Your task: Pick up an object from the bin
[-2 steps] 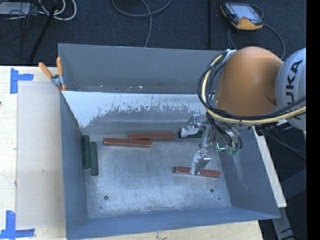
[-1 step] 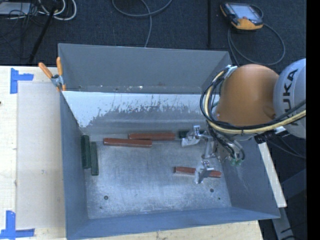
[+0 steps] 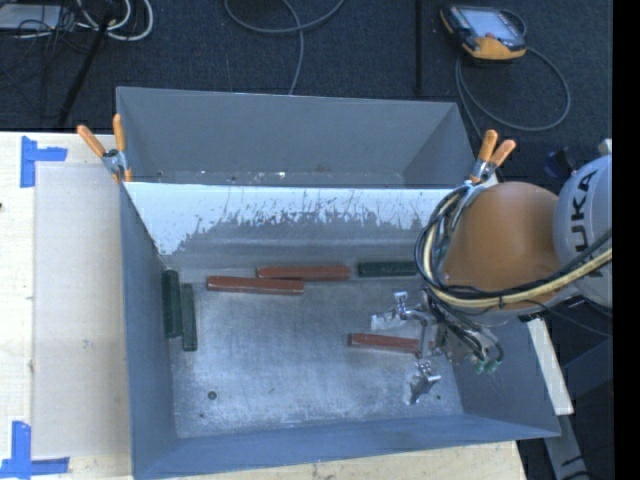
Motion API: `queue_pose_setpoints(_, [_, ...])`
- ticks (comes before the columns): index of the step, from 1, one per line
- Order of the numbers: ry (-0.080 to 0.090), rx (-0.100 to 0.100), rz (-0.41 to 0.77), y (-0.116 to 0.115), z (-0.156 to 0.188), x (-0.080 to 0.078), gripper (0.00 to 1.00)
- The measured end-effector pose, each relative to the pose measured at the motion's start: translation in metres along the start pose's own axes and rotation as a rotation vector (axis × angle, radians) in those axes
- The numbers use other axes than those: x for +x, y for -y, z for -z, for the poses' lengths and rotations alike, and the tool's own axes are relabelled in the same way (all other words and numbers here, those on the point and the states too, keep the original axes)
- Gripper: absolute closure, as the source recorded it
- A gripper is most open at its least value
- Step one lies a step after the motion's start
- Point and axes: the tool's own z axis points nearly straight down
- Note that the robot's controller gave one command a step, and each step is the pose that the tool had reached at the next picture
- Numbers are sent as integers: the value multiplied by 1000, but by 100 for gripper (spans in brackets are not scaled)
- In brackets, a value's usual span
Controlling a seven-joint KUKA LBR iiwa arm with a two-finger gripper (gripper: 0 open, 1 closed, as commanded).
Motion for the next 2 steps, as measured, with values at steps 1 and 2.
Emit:
queue_pose_setpoints(1, [15, 1, -17, 16, -76, -35, 100])
queue_pose_setpoints(2, [16, 1, -18, 16, -76, -35, 100])
